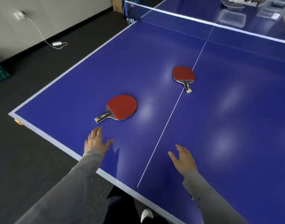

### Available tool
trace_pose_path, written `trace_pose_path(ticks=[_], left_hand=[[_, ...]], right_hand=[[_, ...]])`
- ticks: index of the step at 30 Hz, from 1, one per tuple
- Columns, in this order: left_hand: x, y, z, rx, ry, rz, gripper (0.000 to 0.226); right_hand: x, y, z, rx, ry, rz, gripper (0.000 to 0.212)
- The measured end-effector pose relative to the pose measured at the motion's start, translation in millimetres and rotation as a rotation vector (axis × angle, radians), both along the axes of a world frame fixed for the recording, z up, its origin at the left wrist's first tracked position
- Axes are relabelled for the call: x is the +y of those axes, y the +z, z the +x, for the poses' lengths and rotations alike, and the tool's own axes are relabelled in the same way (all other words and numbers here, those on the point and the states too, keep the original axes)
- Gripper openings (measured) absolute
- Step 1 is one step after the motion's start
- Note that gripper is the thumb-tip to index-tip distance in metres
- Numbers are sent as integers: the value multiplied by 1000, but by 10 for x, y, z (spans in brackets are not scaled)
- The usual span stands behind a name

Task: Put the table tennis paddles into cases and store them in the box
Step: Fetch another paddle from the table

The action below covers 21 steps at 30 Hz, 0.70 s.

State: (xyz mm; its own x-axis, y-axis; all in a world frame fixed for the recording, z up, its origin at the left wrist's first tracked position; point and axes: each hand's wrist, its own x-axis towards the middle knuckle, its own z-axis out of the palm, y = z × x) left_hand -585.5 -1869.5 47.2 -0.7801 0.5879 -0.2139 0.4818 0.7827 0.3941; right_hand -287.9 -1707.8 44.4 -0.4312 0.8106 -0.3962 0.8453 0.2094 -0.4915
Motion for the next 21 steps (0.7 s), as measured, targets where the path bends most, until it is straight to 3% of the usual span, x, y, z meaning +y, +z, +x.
trace_pose_path(ticks=[9, 12, 17, 21], left_hand=[[639, -464, -1171, -29, -43, -46, 77], [740, -655, -1385, -47, -64, -57, 63], [852, -832, -1463, -137, -28, 112, 31], [963, -800, -1438, -314, 117, 193, 27]], right_hand=[[442, -202, -456, -47, -283, 15, 59], [591, -287, -601, -5, -386, 50, 55], [900, -364, -783, 76, -510, 121, 50], [1248, -387, -899, 124, -564, 159, 49]])
